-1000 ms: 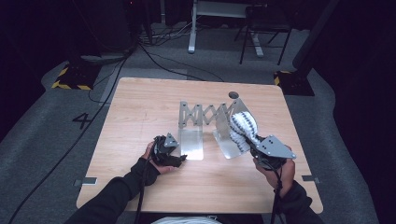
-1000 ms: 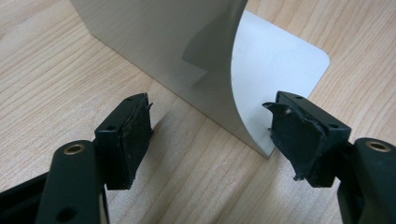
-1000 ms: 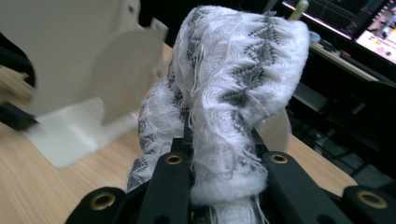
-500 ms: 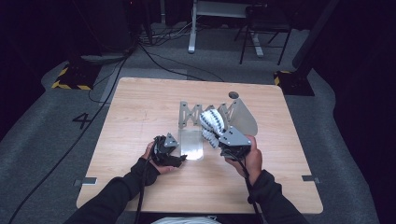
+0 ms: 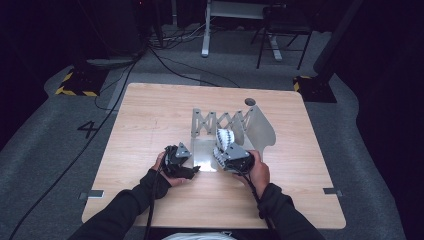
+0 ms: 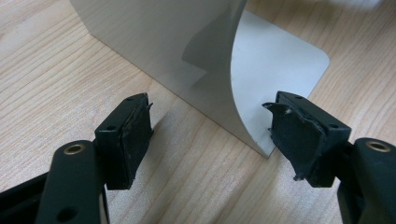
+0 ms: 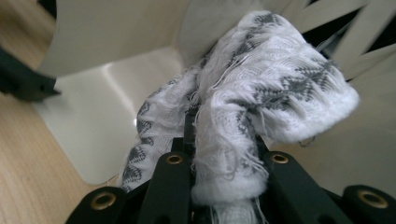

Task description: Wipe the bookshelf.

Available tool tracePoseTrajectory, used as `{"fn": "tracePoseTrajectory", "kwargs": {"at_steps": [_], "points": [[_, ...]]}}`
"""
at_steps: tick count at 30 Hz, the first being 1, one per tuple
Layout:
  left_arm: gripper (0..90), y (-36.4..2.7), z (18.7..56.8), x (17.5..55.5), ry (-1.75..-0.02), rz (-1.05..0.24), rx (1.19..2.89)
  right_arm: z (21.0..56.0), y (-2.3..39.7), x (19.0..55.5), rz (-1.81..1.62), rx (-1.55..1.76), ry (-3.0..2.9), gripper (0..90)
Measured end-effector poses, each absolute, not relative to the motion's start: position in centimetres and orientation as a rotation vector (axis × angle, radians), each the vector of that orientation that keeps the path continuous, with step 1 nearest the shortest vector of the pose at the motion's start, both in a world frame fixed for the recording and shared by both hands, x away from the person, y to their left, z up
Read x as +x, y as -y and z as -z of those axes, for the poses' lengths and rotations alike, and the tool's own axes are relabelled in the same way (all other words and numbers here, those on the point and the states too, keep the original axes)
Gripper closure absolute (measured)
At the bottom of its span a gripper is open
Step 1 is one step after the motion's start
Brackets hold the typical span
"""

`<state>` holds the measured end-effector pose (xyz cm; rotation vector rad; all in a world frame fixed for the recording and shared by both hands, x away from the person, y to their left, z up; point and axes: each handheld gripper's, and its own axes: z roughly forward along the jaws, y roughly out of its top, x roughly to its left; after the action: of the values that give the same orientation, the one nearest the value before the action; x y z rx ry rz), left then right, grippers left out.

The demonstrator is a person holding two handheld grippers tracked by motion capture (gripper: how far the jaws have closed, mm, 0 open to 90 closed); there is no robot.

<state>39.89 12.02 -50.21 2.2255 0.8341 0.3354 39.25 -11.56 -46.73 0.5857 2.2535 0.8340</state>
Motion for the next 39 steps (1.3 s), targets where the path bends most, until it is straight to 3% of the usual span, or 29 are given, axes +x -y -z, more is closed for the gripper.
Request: {"fn": "tracePoseTrajectory", "kwargs": {"at_steps": [4, 8, 18, 25, 33, 39], "points": [[29.3, -12.0, 50.2, 39.9, -0.832, -0.335, 2.227, 48.8, 10.9, 39.6, -0.756, 0.561, -2.294, 79.3], [29.3, -12.0, 50.2, 39.9, -0.833, -0.335, 2.227, 48.7, 10.9, 39.8, -0.774, 0.57, -2.283, 79.2], [29.3, -12.0, 50.2, 39.9, -0.827, -0.33, 2.23, 42.5, 12.4, 37.7, -0.94, 0.51, -2.002, 79.2], [29.2, -12.1, 50.2, 39.9, -0.825, -0.326, 2.231, 40.6, 14.3, 37.8, -0.883, 0.55, -1.924, 79.2], [29.0, -12.0, 50.2, 39.9, -0.825, -0.322, 2.229, 42.1, 13.9, 37.8, -0.782, 0.537, -1.989, 79.2], [28.7, -12.1, 50.2, 40.0, -0.824, -0.322, 2.229, 45.3, 13.0, 38.7, -0.697, 0.55, -2.065, 79.2]]}}
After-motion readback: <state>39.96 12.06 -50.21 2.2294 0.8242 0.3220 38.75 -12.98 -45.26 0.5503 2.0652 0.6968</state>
